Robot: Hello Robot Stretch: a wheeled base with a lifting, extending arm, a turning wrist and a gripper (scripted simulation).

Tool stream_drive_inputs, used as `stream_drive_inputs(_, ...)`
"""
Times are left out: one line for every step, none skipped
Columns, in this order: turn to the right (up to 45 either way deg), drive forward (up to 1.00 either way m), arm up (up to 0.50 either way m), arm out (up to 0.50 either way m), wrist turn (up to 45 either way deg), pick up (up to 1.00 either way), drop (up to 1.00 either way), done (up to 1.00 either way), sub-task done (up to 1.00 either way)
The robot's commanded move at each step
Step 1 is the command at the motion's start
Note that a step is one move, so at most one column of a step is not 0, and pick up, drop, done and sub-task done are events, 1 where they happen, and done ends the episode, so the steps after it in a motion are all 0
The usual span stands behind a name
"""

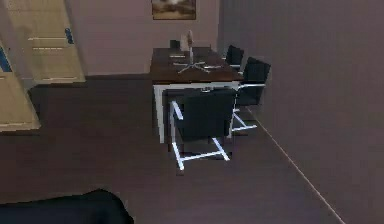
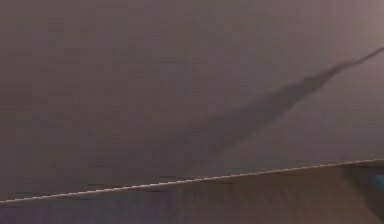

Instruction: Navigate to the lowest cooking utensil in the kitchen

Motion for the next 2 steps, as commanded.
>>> stream_drive_inputs(0.0,0.8,0.0,0.0,0.0,0.0,0.0,0.0,0.0)
stream_drive_inputs(-39.0,0.0,0.0,0.0,0.0,0.0,0.0,0.0,0.0)
